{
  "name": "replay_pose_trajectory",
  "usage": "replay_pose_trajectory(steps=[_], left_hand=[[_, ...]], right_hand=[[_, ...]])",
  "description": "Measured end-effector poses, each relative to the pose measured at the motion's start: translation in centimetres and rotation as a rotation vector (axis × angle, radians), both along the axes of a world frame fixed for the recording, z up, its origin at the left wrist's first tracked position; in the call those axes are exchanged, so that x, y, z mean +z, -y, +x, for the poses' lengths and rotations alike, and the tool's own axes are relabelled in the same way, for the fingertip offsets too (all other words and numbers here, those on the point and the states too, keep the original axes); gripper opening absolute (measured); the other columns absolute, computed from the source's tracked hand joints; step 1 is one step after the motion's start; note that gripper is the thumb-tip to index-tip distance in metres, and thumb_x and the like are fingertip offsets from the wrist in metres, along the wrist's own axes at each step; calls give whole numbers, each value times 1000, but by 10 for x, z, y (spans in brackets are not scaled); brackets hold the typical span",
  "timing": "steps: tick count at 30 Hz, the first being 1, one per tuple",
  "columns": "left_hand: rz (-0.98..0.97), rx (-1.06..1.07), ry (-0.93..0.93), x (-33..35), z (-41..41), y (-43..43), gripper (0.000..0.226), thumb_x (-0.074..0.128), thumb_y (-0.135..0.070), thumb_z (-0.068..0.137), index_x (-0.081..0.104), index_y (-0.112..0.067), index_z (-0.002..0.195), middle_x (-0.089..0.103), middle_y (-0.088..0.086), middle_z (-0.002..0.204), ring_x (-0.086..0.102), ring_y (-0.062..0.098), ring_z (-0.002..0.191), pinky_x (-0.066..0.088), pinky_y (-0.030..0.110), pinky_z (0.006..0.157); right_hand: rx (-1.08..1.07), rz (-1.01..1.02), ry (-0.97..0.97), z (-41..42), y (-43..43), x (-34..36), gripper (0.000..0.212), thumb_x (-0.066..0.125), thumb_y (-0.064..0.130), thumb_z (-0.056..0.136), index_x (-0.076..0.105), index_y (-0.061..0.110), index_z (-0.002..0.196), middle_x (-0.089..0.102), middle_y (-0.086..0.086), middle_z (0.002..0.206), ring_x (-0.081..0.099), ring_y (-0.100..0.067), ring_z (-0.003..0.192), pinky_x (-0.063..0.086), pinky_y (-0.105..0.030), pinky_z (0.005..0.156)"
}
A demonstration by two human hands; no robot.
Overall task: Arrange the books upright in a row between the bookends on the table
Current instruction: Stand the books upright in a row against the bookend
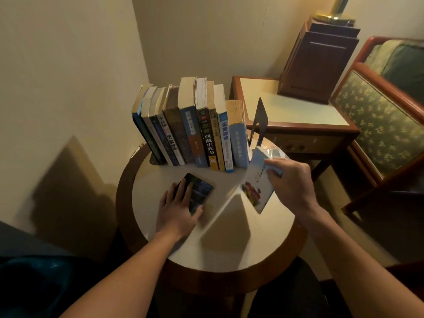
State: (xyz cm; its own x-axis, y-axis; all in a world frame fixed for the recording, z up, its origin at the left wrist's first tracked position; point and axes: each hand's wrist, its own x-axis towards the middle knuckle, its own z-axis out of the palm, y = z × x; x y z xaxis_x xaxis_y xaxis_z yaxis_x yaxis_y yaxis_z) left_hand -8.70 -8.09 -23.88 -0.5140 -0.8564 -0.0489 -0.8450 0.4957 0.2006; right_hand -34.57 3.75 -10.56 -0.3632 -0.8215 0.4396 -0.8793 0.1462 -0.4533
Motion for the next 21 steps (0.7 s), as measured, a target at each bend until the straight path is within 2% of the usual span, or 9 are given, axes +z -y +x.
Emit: replay_pose_trajectory(steps=[4, 9, 10, 12, 14, 16, 17, 18, 21], left_hand=[[-2, 17, -10, -1, -2, 7, 84, 16, -75, 90, -5, -32, 159, -14, -6, 167, -14, 20, 153, 2, 42, 125], [5, 0, -27, 1, -1, 8, 86, 6, -81, 88, -5, -33, 158, -16, -7, 166, -15, 20, 153, -1, 42, 124], [-4, -6, -24, 1, 0, 7, 86, 5, -81, 88, -4, -32, 158, -15, -6, 166, -14, 21, 153, -1, 43, 124], [-17, -8, -13, 2, -1, 9, 83, 9, -78, 91, -2, -31, 159, -13, -4, 167, -12, 23, 153, -1, 44, 124], [-4, -5, 0, 2, -1, 10, 82, 11, -76, 92, -3, -31, 159, -14, -4, 166, -13, 24, 153, -1, 44, 124], [-17, -5, -2, 1, -2, 9, 83, 10, -75, 91, -3, -31, 159, -15, -4, 166, -12, 23, 153, 1, 44, 125], [-26, -2, -11, 1, -1, 8, 83, 10, -75, 90, -3, -31, 159, -15, -5, 166, -12, 22, 153, 2, 43, 125], [-34, 3, -20, 1, -1, 7, 83, 11, -74, 89, -3, -31, 159, -15, -6, 166, -12, 21, 153, 2, 42, 125], [-43, 13, -30, 0, -1, 6, 85, 14, -73, 88, -2, -30, 159, -13, -6, 167, -10, 20, 154, 3, 41, 125]], right_hand=[[-67, -186, -184, -1, 26, 16, 23, 63, 12, 96, 73, 5, 115, 70, -15, 122, 71, -35, 104, 63, -43, 76], [-72, -323, -337, 2, 58, 30, 20, 64, 11, 95, 75, 0, 107, 73, -17, 112, 73, -37, 95, 61, -46, 73], [-75, -329, -355, 3, 65, 30, 24, 58, 17, 98, 75, 0, 105, 74, -17, 111, 73, -36, 94, 62, -47, 72], [-62, -321, -334, 2, 78, 28, 48, 39, 33, 106, 75, 1, 99, 75, -15, 108, 74, -33, 89, 63, -45, 69], [-19, -272, -239, 1, 88, 17, 57, 30, 41, 108, 72, 3, 103, 74, -13, 109, 74, -29, 89, 63, -44, 67], [18, -185, -125, 0, 97, 3, 37, 43, 29, 107, 63, 9, 130, 72, -13, 116, 72, -29, 97, 63, -47, 71], [12, -100, -56, 0, 102, -4, 41, 50, 19, 104, 52, 14, 145, 70, -14, 120, 70, -30, 103, 62, -47, 77], [-1, 11, 8, -1, 106, -10, 56, 54, 11, 101, 38, 19, 154, 67, -15, 125, 66, -33, 110, 59, -48, 82], [-26, 250, 135, -4, 115, -13, 83, 57, 4, 97, 13, 32, 160, 58, -17, 134, 56, -37, 124, 56, -55, 87]])
